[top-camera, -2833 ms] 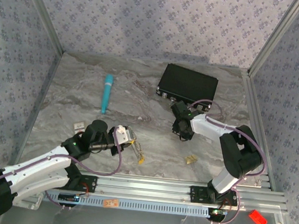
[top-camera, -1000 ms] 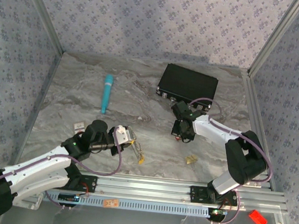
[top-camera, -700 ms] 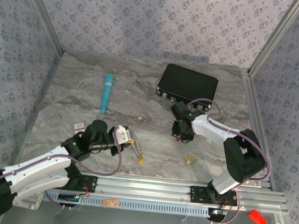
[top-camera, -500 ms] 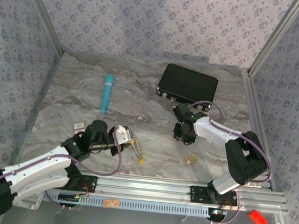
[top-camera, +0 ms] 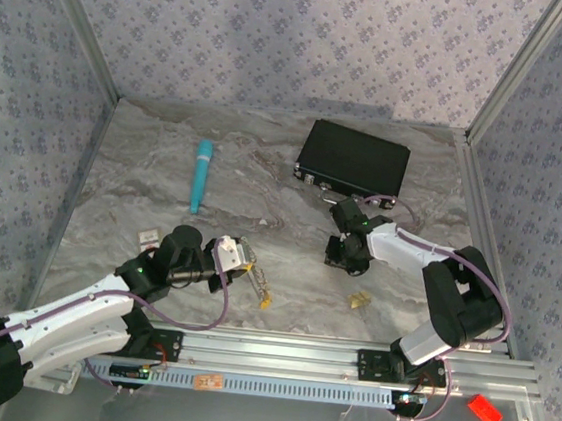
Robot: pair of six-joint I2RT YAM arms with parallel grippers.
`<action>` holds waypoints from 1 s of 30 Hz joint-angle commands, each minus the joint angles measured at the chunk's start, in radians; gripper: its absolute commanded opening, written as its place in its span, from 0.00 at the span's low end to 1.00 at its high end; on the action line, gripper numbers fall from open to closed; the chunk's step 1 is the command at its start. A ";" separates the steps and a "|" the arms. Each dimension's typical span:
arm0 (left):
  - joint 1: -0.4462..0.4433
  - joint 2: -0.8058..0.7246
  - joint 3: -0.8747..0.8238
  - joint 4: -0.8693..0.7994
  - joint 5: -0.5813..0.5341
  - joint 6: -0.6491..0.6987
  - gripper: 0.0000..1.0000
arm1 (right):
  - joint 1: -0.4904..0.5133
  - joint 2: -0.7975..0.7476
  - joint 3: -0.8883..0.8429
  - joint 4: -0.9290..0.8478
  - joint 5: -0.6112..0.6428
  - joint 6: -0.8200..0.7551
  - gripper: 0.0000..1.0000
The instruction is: Put the keys on the keyring
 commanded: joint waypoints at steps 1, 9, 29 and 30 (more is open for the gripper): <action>-0.008 -0.022 0.038 0.013 0.030 0.016 0.00 | -0.007 -0.003 0.002 -0.010 -0.005 -0.017 0.25; -0.008 -0.024 0.036 0.013 0.030 0.015 0.00 | -0.006 -0.003 0.012 -0.025 0.023 -0.019 0.17; -0.008 -0.021 0.031 0.017 0.030 0.014 0.00 | 0.031 -0.018 0.041 -0.054 0.047 -0.116 0.00; -0.008 -0.022 0.032 0.017 0.030 0.014 0.00 | 0.045 -0.031 0.042 -0.052 0.047 -0.149 0.00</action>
